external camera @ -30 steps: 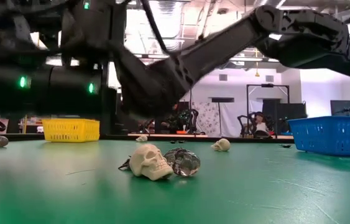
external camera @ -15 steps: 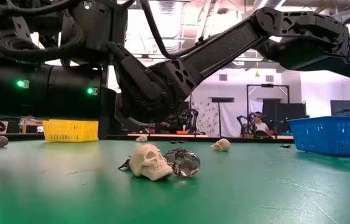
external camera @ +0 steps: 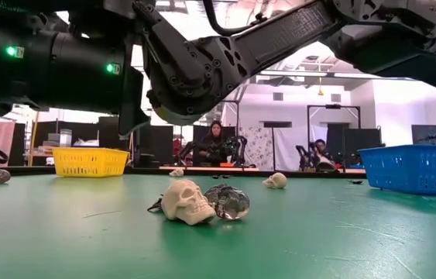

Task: Sort Halloween decoration
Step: Put the black skull toy into the red bin

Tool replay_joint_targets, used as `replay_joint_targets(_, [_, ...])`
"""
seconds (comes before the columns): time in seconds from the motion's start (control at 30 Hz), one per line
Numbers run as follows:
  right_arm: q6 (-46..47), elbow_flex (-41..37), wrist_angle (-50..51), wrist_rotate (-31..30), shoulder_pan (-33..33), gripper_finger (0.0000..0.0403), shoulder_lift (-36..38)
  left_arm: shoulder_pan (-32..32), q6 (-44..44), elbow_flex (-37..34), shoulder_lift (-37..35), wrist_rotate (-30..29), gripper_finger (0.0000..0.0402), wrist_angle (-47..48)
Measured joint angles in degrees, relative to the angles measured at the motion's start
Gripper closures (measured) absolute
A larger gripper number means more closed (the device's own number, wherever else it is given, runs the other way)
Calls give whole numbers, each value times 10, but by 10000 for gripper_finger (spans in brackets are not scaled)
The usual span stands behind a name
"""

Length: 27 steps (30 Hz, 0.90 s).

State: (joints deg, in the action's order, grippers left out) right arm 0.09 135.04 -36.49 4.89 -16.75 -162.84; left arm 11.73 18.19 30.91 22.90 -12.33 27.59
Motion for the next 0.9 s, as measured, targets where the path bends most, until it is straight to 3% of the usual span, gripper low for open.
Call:
replay_joint_targets(0.27, [-34,0,40,0,-2,279,15,140,143,160,201,-9,401,250])
replay_joint_targets(0.43, [-34,0,75,-1,-2,279,15,245,258,240,303,72,401,389])
replay_joint_targets(0.6, [-36,0,74,9,-2,279,15,362,367,243,359,126,401,346])
replay_joint_targets(0.77, [-36,0,74,15,-7,279,15,442,404,241,434,89,401,281])
replay_joint_targets(0.9, [-38,0,73,15,-12,279,15,466,384,241,514,86,401,246])
